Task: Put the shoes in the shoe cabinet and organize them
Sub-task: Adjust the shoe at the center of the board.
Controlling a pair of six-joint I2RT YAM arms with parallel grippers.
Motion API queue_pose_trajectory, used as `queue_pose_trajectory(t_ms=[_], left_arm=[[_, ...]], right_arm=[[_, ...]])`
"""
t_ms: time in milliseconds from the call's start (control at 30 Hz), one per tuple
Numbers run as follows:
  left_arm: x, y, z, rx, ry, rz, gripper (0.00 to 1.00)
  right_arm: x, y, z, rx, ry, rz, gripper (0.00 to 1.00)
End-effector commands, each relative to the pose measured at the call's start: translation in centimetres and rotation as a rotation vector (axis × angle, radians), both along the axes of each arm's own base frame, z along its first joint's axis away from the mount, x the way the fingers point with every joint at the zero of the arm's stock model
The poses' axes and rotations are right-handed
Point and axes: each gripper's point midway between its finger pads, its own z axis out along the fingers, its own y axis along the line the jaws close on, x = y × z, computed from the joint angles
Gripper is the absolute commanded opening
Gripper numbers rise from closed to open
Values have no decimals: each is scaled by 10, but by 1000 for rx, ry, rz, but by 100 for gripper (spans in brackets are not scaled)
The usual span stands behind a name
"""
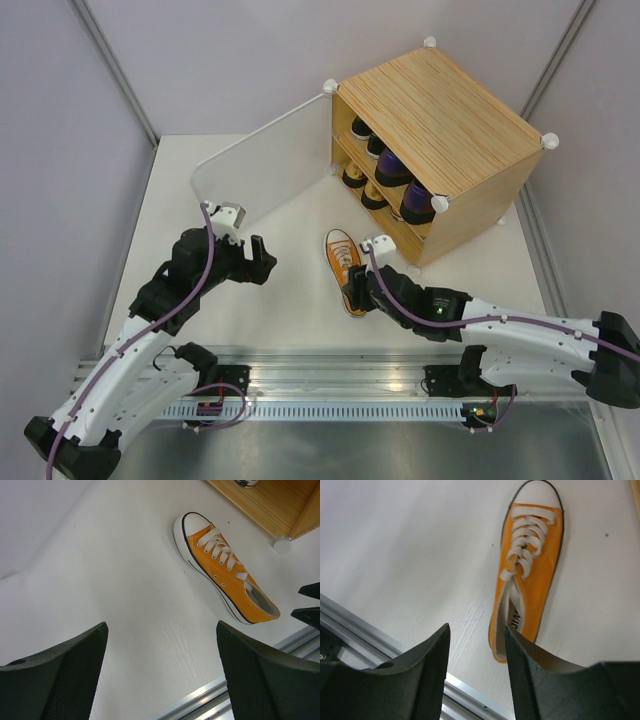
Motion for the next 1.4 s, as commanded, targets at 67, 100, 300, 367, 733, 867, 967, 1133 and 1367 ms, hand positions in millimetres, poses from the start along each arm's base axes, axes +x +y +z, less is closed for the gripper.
queue_pose_trajectory(t_ms=[67, 100, 300, 367, 733, 867, 967, 1133, 1367], left_arm=[[-1, -1, 6, 5, -27, -29, 91], [-1, -1, 6, 5, -27, -29, 91], [-1, -2, 6, 3, -26, -33, 91], [-1, -2, 6, 3, -26, -33, 91], [-1, -2, 5, 5, -24, -35, 92], [-1, -1, 5, 6, -28, -31, 92], [-1, 0, 7, 5, -33, -27, 92], [-1, 0, 6, 8, -32, -23, 92], [-1, 0, 6, 6, -33, -25, 92]], right_arm=[[-4, -53, -22, -19, 34, -180, 46], [-5, -58, -27, -27, 42, -195, 43], [-8, -74, -57, -50, 96, -262, 26], [-7, -72, -67, -65, 109, -261, 17], [-3, -12, -79, -65, 147, -99, 1], [3, 22, -65, -27, 125, -11, 1], [6, 46, -55, 8, 120, 43, 1], [7, 56, -54, 4, 124, 68, 7], [4, 31, -57, -18, 120, 24, 1]])
